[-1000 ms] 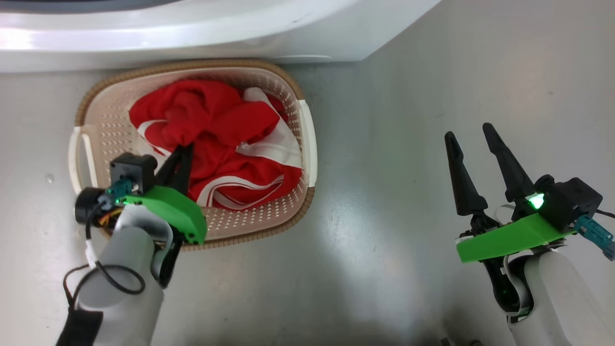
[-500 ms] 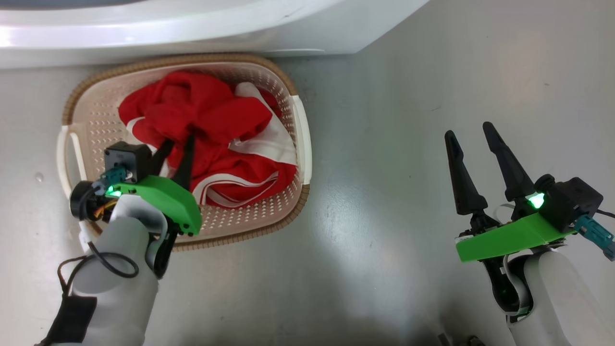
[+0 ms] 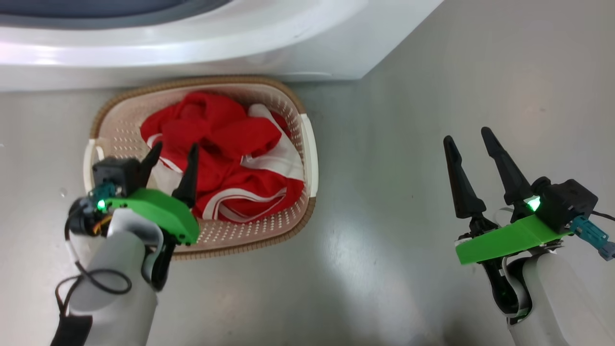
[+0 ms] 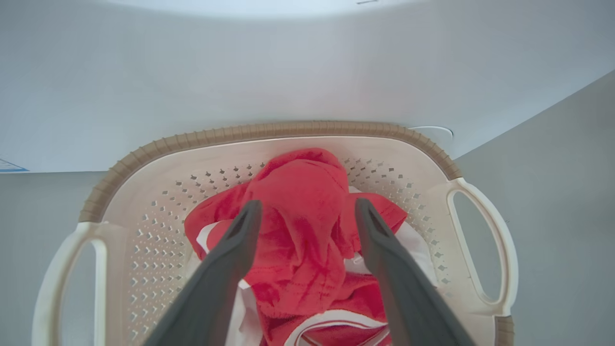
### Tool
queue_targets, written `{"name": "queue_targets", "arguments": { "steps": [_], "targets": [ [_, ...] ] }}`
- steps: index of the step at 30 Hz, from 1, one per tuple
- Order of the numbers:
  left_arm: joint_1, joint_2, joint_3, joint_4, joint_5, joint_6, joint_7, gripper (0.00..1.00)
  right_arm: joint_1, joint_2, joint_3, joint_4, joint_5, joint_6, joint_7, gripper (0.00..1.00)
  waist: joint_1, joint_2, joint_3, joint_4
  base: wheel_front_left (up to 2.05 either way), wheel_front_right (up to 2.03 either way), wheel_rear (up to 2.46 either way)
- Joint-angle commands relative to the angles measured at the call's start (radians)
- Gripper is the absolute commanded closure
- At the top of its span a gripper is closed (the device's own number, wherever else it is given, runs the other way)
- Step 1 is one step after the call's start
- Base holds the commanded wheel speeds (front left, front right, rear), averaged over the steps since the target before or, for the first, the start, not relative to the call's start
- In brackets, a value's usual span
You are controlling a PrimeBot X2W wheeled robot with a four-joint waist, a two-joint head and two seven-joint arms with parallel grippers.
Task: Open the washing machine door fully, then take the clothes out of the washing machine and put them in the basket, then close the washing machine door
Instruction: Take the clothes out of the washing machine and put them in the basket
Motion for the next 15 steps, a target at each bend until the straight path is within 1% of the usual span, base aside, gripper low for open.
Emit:
{"name": "queue_targets", "arguments": {
  "steps": [1,6,15],
  "targets": [
    [0.046,0.029,0.032,-0.021,-0.006,-0.006,-0.005,0.0,0.017,-0.002,0.024,-0.015,0.004,0.005,-0.006,0.0,0.0,0.0,-0.037,0.001,0.0,0.0,0.0],
    [0.095,0.034,0.082,-0.064,0.006,-0.006,-0.005,0.0,0.025,-0.002,0.028,0.0,0.013,0.005,-0.006,0.0,0.0,0.0,-0.107,-0.002,0.0,0.0,0.0],
    [0.183,0.018,0.169,-0.174,0.056,-0.006,-0.005,0.0,0.054,-0.01,0.026,0.025,0.029,0.005,-0.006,0.0,0.0,0.0,-0.232,0.007,0.0,0.0,0.0]
  ]
}}
